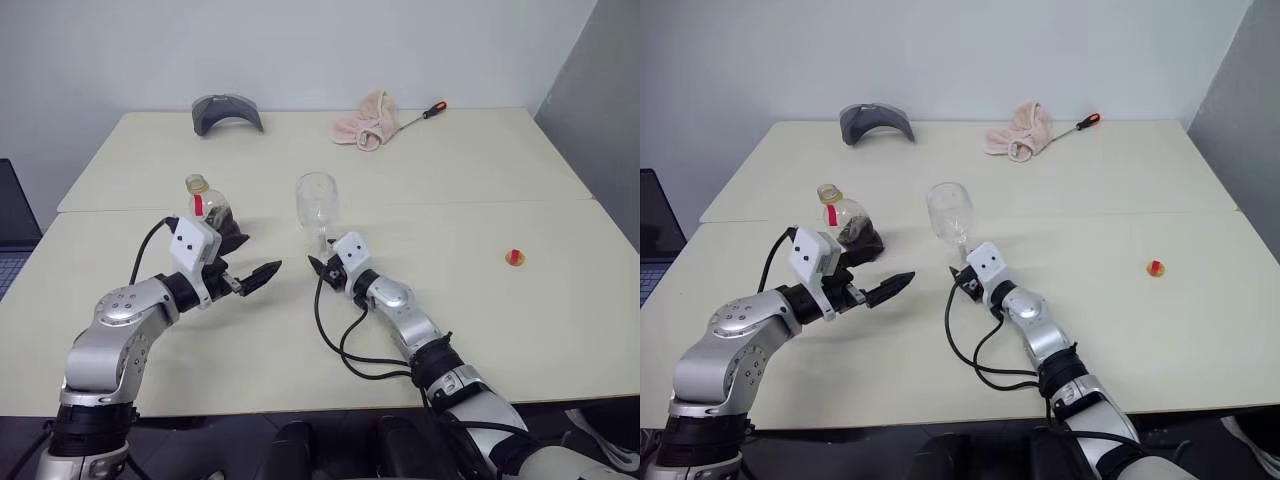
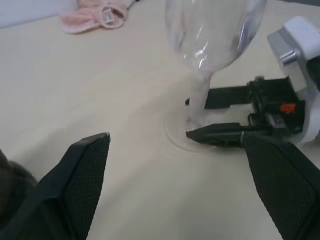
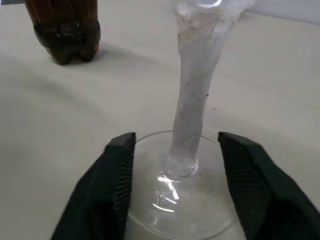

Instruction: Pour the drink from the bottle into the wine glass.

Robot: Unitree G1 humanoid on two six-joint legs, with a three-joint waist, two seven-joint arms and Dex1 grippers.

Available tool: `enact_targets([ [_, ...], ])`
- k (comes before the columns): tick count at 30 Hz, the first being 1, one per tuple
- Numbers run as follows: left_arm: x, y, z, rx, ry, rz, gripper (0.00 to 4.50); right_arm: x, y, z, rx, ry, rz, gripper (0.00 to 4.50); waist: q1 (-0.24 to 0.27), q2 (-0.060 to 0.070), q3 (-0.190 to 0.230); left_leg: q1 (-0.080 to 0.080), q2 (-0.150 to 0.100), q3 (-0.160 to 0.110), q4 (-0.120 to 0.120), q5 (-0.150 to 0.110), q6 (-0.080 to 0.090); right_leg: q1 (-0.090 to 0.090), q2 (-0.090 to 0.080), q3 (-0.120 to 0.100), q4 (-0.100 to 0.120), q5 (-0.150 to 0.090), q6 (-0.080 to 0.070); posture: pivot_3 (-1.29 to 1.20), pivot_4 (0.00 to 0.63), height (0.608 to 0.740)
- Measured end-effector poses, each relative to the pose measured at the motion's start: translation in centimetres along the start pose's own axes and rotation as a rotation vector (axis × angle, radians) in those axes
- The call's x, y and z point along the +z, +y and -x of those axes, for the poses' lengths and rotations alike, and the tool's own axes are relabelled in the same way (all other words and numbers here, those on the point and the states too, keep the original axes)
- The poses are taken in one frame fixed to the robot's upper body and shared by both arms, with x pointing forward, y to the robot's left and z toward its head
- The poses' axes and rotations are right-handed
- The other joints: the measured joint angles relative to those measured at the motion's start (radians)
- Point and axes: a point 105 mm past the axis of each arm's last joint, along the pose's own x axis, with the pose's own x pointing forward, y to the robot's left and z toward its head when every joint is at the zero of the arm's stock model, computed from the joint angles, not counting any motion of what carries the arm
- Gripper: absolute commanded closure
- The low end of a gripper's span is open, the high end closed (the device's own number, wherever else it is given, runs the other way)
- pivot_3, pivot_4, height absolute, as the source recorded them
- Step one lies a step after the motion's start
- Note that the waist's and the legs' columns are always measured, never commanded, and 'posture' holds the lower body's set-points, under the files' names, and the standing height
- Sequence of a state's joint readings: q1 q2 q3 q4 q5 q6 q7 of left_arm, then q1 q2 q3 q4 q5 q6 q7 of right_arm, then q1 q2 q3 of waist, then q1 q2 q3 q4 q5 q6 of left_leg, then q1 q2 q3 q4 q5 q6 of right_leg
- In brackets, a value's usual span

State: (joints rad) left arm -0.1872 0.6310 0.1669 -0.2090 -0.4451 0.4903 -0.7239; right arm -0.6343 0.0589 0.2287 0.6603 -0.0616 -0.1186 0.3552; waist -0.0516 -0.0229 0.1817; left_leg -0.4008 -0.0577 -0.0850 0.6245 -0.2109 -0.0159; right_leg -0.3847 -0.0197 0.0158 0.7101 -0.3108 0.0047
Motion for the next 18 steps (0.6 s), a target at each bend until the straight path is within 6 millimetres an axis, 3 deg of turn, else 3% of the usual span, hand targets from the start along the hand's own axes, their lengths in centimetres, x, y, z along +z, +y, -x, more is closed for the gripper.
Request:
enact_targets([
  [2, -0.6, 0.2, 0.1, 0.016, 0.011, 0.017, 0.0, 0.5, -0.3, 0.4, 0.003, -0.013, 0.012, 0.02, 0.001, 0.0, 0.0, 0.0, 0.0, 0.0, 0.0, 0.0, 0.0, 0.0, 0.0, 0.0, 0.0, 0.0, 0.0, 0.0, 0.15, 0.74],
  [6, -1.5, 0.7, 1.3, 0.063, 0.003, 0.054, 0.0, 1.0, -0.8, 2.8, 0.065, 0.003, 0.046, 0.02, 0.004, 0.0, 0.0, -0.001, 0.0, 0.0, 0.0, -0.001, -0.001, 0.0, 0.0, 0.0, -0.002, 0.0, 0.0, 0.0, 0.15, 0.74],
  [8, -1.8, 1.6, 2.4, 0.135, -0.015, 0.063, 0.0, 0.8, -1.2, 5.0, 0.129, 0.061, 0.046, 0.02, 0.008, 0.0, 0.0, -0.001, 0.0, -0.001, 0.0, -0.001, -0.001, 0.0, 0.0, 0.0, -0.004, 0.0, 0.0, 0.0, 0.15, 0.74],
  [11, -2.6, 3.1, 4.0, 0.278, -0.039, 0.065, 0.0, 1.6, -3.6, 8.7, 0.194, 0.151, 0.079, 0.02, 0.018, 0.0, 0.0, -0.002, 0.0, -0.001, 0.0, -0.001, -0.001, 0.001, -0.001, -0.001, -0.007, 0.0, 0.0, 0.0, 0.15, 0.74],
  [14, -3.7, 3.6, 4.6, 0.342, -0.034, 0.077, 0.0, 4.1, -5.8, 10.5, 0.203, 0.164, 0.126, 0.02, 0.021, 0.0, 0.0, -0.002, 0.002, -0.001, 0.0, -0.001, -0.001, 0.003, 0.0, -0.003, -0.011, 0.0, -0.001, 0.0, 0.15, 0.74],
  [18, -3.2, 5.3, 3.7, 0.433, -0.084, 0.063, 0.0, 8.8, -7.5, 11.1, 0.277, 0.179, 0.187, 0.02, 0.026, 0.0, 0.002, -0.003, 0.001, -0.002, 0.0, -0.001, -0.001, 0.004, 0.0, -0.005, -0.013, 0.002, -0.001, 0.0, 0.15, 0.74],
])
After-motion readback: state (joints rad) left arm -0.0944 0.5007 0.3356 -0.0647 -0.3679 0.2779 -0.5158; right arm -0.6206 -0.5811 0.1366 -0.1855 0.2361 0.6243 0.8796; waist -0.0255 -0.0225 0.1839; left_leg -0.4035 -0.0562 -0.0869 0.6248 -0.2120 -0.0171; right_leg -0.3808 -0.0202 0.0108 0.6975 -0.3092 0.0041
